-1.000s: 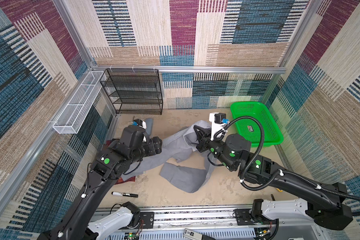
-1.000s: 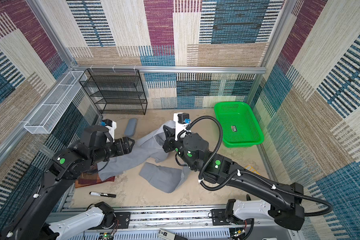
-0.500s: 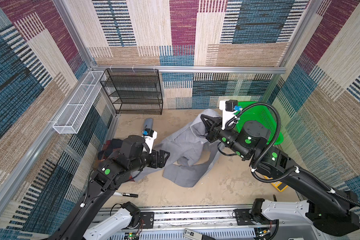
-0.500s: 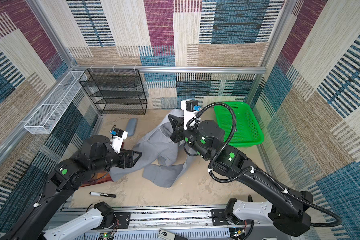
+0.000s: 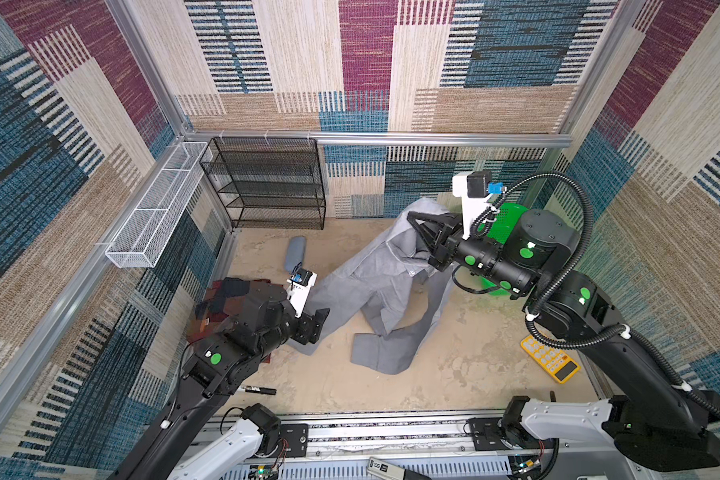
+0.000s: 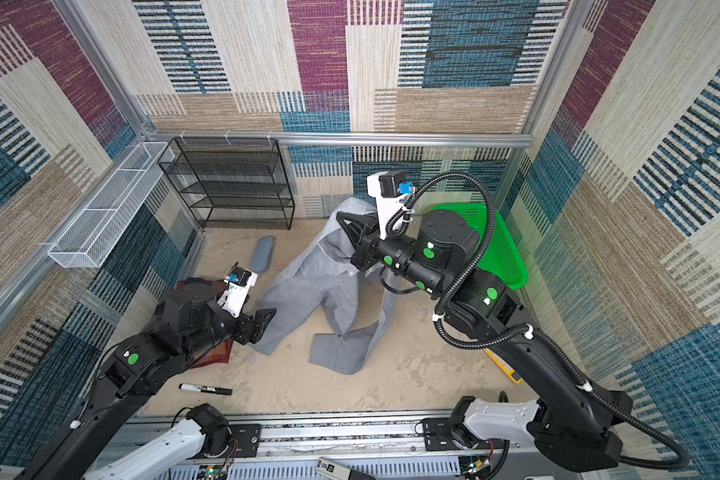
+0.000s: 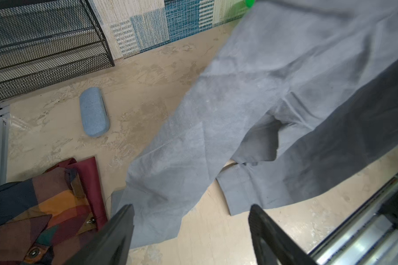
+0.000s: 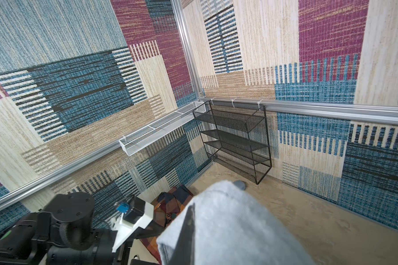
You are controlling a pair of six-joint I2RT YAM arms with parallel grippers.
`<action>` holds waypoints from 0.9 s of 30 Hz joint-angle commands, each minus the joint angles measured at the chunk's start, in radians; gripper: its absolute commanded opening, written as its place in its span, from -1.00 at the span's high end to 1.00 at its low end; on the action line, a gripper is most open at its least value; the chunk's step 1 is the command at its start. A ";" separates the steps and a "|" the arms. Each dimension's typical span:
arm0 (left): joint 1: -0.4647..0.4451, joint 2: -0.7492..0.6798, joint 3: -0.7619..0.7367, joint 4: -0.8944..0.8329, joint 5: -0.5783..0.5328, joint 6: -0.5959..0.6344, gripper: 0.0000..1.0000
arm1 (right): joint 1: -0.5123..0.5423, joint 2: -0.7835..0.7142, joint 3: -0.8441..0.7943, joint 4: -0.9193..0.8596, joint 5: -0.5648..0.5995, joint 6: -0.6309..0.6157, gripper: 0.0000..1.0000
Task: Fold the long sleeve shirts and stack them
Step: 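Lift the shirt with the right gripper away from the left gripper to spread it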
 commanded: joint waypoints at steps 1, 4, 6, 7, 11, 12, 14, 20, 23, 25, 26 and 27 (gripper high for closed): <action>-0.012 0.015 -0.028 0.112 -0.039 0.066 -0.60 | -0.007 0.010 0.052 -0.015 -0.083 -0.009 1.00; -0.015 0.024 -0.055 0.174 -0.081 0.094 -0.61 | -0.013 0.028 0.109 -0.054 -0.114 -0.018 1.00; -0.015 0.040 -0.057 0.199 -0.116 0.109 -0.60 | -0.016 0.045 0.152 -0.086 -0.137 -0.026 1.00; -0.015 0.048 -0.059 0.215 -0.135 0.111 -0.58 | -0.018 0.051 0.174 -0.104 -0.142 -0.029 1.00; -0.015 0.071 -0.082 0.283 -0.157 0.124 -0.41 | -0.033 0.066 0.232 -0.144 -0.139 -0.045 1.00; -0.015 0.074 -0.086 0.296 -0.159 0.130 -0.28 | -0.040 0.069 0.245 -0.153 -0.141 -0.049 1.00; -0.015 0.069 -0.094 0.318 -0.141 0.132 0.20 | -0.061 0.078 0.262 -0.163 -0.165 -0.052 1.00; -0.015 0.018 -0.073 0.273 0.038 0.078 1.00 | -0.213 0.119 0.252 -0.127 -0.331 -0.027 1.00; -0.015 -0.035 -0.075 0.243 0.122 0.003 1.00 | -0.316 0.165 0.244 -0.064 -0.467 0.017 1.00; -0.015 -0.077 -0.078 0.227 0.183 -0.059 1.00 | -0.369 0.217 0.261 -0.024 -0.580 0.044 1.00; -0.016 -0.103 -0.084 0.228 0.218 -0.095 1.00 | -0.384 0.253 0.279 -0.007 -0.617 0.063 1.00; -0.016 -0.125 -0.088 0.230 0.246 -0.128 1.00 | -0.392 0.288 0.295 0.013 -0.654 0.079 1.00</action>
